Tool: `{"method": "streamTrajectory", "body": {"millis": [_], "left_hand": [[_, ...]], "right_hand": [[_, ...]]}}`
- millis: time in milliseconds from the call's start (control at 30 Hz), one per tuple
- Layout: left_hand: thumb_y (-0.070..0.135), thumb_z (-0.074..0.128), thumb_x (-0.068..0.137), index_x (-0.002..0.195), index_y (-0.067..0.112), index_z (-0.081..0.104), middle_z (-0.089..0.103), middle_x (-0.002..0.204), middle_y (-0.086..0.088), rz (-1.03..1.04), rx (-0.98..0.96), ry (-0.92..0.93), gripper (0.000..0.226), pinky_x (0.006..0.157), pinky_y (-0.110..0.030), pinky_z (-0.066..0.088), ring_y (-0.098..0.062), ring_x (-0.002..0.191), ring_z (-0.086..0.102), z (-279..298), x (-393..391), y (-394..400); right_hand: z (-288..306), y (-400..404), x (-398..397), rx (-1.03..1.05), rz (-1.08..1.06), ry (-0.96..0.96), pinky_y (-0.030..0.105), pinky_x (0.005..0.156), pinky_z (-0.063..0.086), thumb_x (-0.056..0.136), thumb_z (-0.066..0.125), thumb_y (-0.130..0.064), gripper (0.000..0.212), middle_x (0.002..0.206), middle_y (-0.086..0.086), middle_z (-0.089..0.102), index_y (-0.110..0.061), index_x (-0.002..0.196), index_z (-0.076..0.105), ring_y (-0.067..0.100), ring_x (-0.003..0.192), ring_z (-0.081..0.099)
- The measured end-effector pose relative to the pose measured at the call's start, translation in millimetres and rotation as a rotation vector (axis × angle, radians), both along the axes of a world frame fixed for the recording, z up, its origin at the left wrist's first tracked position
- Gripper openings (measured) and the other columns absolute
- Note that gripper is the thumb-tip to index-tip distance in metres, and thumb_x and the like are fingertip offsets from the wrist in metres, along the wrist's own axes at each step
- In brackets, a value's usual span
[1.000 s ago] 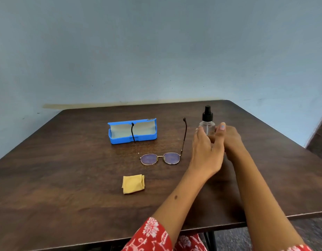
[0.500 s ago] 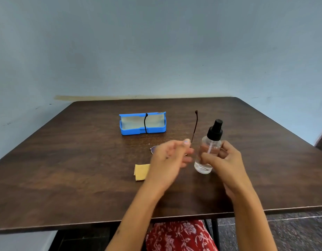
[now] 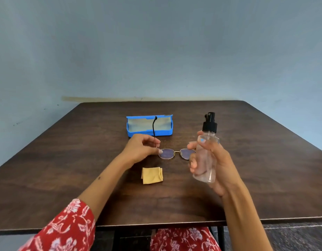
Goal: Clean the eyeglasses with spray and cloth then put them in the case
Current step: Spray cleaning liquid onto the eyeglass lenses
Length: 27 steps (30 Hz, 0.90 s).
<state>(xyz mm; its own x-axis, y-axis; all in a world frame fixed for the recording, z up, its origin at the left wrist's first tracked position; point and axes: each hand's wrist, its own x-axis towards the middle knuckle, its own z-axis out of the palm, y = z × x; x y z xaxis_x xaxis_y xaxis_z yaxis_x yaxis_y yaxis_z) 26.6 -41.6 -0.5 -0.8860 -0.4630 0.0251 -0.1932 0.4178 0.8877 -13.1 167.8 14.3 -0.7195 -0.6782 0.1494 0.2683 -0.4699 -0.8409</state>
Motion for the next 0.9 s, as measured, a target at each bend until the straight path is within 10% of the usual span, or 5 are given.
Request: {"method": "streamTrajectory", "body": {"millis": [200, 367, 667, 900], "left_hand": [[0.010, 0.076, 0.073, 0.090, 0.016, 0.072, 0.071, 0.089, 0.004, -0.082, -0.106, -0.007, 0.019, 0.069, -0.010, 0.046, -0.004, 0.084, 0.064, -6, -5, -6], [0.012, 0.074, 0.076, 0.086, 0.016, 0.072, 0.073, 0.084, -0.004, -0.054, -0.099, 0.104, 0.011, 0.073, -0.021, 0.054, -0.010, 0.075, 0.069, -12, -7, -9], [-0.002, 0.067, 0.080, 0.090, 0.007, 0.070, 0.068, 0.075, 0.000, 0.106, -0.103, 0.418, 0.013, 0.064, -0.011, 0.054, 0.003, 0.062, 0.066, 19, -26, -21], [0.006, 0.068, 0.082, 0.092, 0.014, 0.070, 0.067, 0.075, 0.008, 0.240, -0.163, 0.509, 0.013, 0.064, -0.009, 0.052, 0.002, 0.066, 0.067, 6, -33, -32]], "right_hand": [[0, -8, -8, -0.065, 0.175, -0.010, 0.028, 0.044, 0.049, 0.052, 0.087, -0.041, 0.066, 0.077, 0.005, 0.062, -0.011, 0.103, 0.059, 0.017, 0.054, 0.058], [-1, -13, -20, -0.030, 0.274, -0.038, 0.029, 0.052, 0.050, 0.077, 0.068, -0.039, 0.046, 0.084, 0.006, 0.064, -0.013, 0.114, 0.062, 0.018, 0.061, 0.060], [15, -69, -56, 0.141, -0.345, 0.406, 0.036, 0.052, 0.053, 0.081, 0.062, -0.013, 0.037, 0.093, 0.019, 0.061, -0.011, 0.115, 0.047, 0.021, 0.054, 0.061], [-11, -93, -63, 0.232, -0.417, 0.703, 0.043, 0.053, 0.057, 0.085, 0.052, 0.010, 0.084, 0.089, -0.036, 0.061, -0.036, 0.146, 0.019, 0.039, 0.052, 0.060]]}}
